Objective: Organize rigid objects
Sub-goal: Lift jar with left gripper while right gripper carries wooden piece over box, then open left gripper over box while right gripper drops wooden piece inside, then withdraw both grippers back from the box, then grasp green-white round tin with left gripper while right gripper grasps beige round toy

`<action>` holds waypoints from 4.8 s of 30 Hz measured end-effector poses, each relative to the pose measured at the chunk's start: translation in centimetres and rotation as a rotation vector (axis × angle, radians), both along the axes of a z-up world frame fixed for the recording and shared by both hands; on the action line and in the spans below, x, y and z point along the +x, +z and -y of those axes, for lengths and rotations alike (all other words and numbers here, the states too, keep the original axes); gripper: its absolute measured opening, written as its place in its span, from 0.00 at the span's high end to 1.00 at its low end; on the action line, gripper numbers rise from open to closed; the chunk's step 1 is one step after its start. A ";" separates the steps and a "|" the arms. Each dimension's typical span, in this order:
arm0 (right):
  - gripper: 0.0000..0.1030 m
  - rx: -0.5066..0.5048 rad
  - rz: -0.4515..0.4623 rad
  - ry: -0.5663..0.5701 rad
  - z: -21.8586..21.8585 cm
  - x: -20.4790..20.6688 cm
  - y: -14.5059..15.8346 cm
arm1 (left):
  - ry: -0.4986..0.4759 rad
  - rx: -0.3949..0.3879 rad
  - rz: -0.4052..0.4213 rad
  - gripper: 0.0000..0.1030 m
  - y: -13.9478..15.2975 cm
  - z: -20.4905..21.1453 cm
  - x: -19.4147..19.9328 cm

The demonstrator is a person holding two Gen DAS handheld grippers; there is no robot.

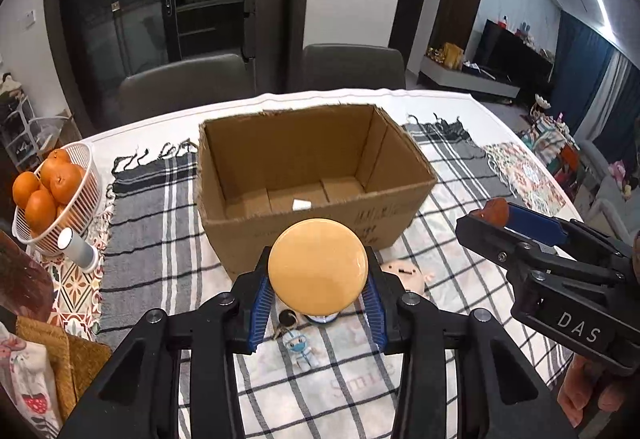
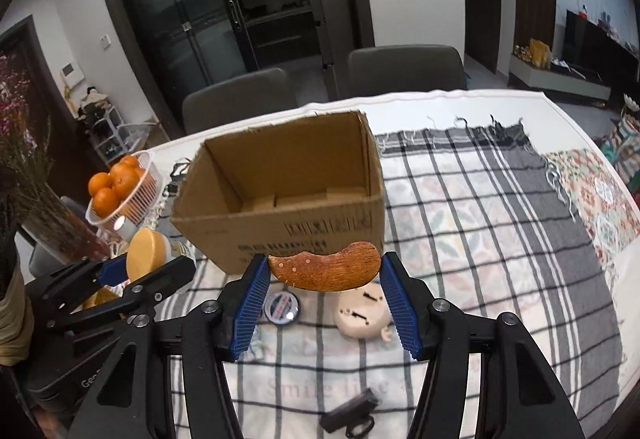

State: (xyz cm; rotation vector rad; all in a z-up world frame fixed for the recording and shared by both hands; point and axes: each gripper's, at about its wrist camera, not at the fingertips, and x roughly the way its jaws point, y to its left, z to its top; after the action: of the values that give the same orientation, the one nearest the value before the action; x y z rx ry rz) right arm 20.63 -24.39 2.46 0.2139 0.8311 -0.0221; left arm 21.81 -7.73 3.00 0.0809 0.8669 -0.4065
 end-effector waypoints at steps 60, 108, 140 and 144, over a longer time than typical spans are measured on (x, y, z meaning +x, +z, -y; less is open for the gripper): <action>0.43 -0.005 -0.286 0.144 0.1 15.3 -3.7 | 0.105 0.146 -0.167 0.51 -2.7 0.2 12.1; 0.30 -0.042 -0.287 0.133 1.0 4.8 -3.9 | -0.053 0.158 -0.115 0.36 -4.4 2.6 1.0; 0.21 -0.016 -0.473 0.169 2.2 8.3 -13.5 | -0.218 0.286 -0.309 0.34 -14.0 6.1 4.3; 0.21 -0.028 -0.495 0.179 1.9 8.8 -14.5 | -0.213 0.294 -0.321 0.34 -14.8 6.2 4.9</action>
State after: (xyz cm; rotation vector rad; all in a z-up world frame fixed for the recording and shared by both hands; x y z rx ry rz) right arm 29.45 -26.26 -12.02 0.1068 1.3398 0.0848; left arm 26.67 -13.97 -11.82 0.3898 1.2374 -0.4971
